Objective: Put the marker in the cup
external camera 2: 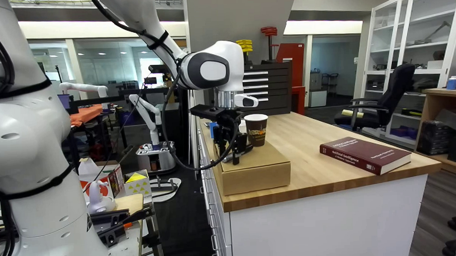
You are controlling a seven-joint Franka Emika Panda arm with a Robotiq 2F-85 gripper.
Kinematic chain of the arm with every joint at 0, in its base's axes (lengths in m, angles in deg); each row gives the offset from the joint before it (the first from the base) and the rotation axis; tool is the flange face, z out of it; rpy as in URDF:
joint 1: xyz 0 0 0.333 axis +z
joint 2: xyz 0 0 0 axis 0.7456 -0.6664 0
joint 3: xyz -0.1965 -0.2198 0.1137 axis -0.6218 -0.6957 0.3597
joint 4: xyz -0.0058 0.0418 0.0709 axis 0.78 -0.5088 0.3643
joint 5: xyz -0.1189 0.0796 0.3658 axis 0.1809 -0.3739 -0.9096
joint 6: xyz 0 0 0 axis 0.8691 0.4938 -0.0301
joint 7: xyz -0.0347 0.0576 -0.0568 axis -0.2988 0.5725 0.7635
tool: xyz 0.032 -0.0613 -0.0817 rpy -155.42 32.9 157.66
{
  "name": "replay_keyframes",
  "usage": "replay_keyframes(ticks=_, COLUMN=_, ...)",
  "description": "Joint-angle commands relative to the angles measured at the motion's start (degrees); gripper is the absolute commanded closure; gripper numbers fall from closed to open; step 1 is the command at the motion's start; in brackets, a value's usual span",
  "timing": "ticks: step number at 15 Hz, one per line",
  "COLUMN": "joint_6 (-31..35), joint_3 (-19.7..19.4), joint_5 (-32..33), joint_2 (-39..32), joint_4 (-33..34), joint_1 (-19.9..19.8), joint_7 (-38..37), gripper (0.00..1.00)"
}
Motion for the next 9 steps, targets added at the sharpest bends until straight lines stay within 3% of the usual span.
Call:
replay_keyframes(ticks=1, joint_6=2.54, joint_3=-0.91, joint_5=-1.38, joint_2=1.06, joint_4=-1.36, joint_1=-0.02, joint_7=2.58, gripper=0.6)
replay_keyframes(ticks=7, joint_6=0.85, joint_3=-1.35, joint_5=-0.38, joint_2=4.26, joint_4=-1.3, joint_1=-0.18, joint_7=2.23, gripper=0.98)
replay_keyframes(ticks=9, joint_6=-0.51, joint_3=-1.51, joint_5=0.55, joint_2=6.03, joint_4=-1.23, joint_1=-0.45, joint_7=1.81, gripper=0.94)
